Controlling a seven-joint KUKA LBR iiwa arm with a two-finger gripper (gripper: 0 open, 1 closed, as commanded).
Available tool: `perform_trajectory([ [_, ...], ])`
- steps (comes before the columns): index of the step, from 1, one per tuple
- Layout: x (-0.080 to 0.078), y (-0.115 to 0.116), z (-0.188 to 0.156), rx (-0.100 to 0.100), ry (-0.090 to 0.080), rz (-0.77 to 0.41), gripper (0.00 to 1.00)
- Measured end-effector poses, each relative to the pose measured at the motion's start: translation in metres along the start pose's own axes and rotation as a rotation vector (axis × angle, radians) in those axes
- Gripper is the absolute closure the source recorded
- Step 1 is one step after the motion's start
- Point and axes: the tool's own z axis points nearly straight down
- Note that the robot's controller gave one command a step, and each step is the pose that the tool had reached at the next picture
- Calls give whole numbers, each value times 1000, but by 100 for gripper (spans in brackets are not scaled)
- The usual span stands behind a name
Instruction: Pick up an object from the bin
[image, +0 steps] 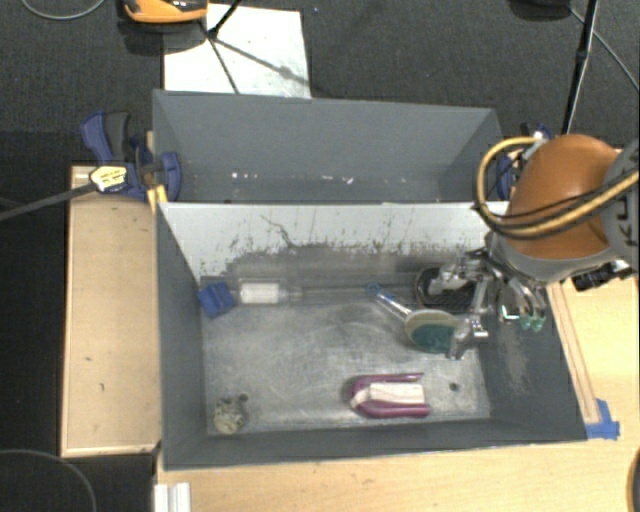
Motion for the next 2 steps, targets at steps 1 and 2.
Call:
perform_trajectory([
  [1,-31,-41,54,3,-25,84,0],
  [2,-32,-46,59,1,-26,145,0],
])
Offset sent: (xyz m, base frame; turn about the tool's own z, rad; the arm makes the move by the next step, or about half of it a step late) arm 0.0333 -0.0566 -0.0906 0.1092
